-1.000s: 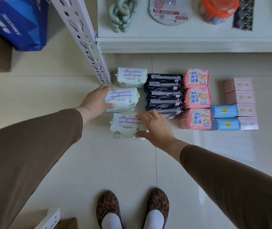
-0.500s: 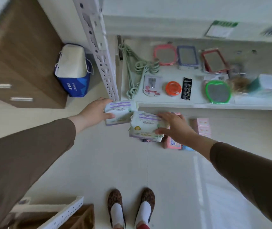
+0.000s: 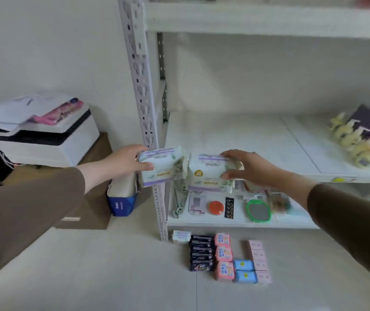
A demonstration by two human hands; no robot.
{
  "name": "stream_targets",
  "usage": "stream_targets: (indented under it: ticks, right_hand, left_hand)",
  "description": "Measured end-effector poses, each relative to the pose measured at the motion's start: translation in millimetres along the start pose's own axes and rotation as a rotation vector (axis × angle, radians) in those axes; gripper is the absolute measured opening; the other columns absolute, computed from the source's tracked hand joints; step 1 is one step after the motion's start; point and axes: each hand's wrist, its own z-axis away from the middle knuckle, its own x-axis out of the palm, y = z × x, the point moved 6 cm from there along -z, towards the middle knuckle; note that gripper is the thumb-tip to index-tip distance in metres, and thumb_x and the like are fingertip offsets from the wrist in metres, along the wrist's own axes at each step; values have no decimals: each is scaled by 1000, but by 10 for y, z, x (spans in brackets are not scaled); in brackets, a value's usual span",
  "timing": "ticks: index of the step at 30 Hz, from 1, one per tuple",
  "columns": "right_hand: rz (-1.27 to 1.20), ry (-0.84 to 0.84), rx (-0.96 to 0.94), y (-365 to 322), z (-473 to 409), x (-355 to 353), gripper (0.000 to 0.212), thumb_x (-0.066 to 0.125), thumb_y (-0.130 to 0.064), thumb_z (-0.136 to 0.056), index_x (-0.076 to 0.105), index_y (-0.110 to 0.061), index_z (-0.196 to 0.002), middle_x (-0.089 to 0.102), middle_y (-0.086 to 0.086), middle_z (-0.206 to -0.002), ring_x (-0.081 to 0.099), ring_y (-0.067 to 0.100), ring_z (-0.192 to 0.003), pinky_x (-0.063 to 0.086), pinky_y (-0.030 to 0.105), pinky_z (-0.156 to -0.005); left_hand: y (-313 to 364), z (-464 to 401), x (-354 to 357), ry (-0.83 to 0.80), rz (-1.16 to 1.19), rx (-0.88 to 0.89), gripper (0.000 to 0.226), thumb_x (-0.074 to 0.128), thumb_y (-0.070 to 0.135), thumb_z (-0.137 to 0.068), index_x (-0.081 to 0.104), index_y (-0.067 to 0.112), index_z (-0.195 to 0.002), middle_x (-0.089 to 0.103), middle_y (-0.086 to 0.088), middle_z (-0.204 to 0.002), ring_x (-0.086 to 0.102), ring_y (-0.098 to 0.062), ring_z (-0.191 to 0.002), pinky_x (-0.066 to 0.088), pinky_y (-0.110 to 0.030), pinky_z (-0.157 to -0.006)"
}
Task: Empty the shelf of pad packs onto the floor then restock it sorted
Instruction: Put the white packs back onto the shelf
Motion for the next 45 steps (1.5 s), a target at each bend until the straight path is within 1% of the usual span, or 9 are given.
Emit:
stream_targets:
  ticks: [7, 11, 15, 19, 25, 31, 34, 40, 45]
  right_hand:
    - [5, 142, -69, -602, 419, -1484, 57, 75, -46, -82, 53, -31, -133, 63, -14, -118, 60, 13, -108, 46, 35, -98]
    - [25, 209, -134, -911, 601, -2154, 48, 74, -38, -86, 55, -33, -130, 64, -17, -117, 60, 8, -108, 47, 36, -99]
    - [54, 269, -192, -1085, 634, -2756, 44, 73, -40, -87, 56, -36, -127, 65, -19, -114, 61, 8, -107, 48, 40, -97]
    - [37, 294, -243, -1099, 510, -3261, 41, 72, -35, -89, 57, -36, -127, 66, -17, -114, 61, 8, -106, 47, 34, -96]
    - [3, 305, -317, -882, 72, -3871, 42, 72, -31, -89, 57, -31, -128, 67, -15, -112, 61, 4, -102, 46, 19, -83]
    - [-6, 292, -369, -640, -555, -4222, 41, 72, -35, -88, 56, -36, -126, 67, -19, -110, 60, -3, -95, 41, 8, -69]
    - [4, 269, -387, -602, -903, -4250, 43, 73, -37, -87, 56, -37, -127, 66, -21, -111, 59, -3, -99, 41, 8, -73]
    - [-3, 226, -397, -588, -1613, -4130, 47, 74, -44, -85, 56, -36, -128, 67, -17, -116, 62, 7, -109, 49, 34, -97]
    - [-16, 232, -356, -533, -2098, -4064, 47, 72, -51, -84, 56, -40, -127, 66, -20, -114, 62, 6, -107, 49, 36, -98]
  left_hand:
    - [1042, 310, -1293, 110, -18, 99, 44, 75, 53, -79, 63, 30, -114, 68, 10, -106, 62, -16, -95, 43, -28, -73]
    - [1597, 422, -1847, 147, -35, 194, 67, 65, 76, -59, 65, 34, -110, 70, 12, -101, 64, -16, -95, 49, -38, -84]
    - [2052, 335, -2269, 165, -40, 248, 44, 73, 55, -79, 64, 33, -116, 70, 13, -104, 63, -13, -99, 47, -29, -80]
    - [2429, 80, -2641, 208, -63, 255, 40, 71, 48, -84, 62, 32, -120, 68, 11, -109, 62, -13, -104, 48, -34, -91]
    - [2946, -577, -2927, 262, -88, 265, 34, 68, 43, -89, 60, 28, -119, 67, 9, -106, 59, -7, -90, 41, -19, -68]
    - [3077, -1432, -3031, 308, -88, 214, 37, 70, 40, -89, 60, 23, -120, 66, -3, -112, 62, -27, -106, 51, -37, -83]
    - [3022, -1839, -3078, 299, -81, 182, 33, 70, 40, -88, 62, 23, -115, 66, -3, -110, 62, -25, -102, 49, -34, -76]
    - [2879, -2563, -3213, 303, -99, 116, 40, 69, 32, -91, 58, 17, -127, 62, -3, -121, 57, -22, -111, 46, -29, -81]
    - [2746, -3120, -3334, 259, -161, 104, 40, 70, 31, -90, 59, 16, -125, 64, -1, -111, 56, -17, -93, 44, -27, -77]
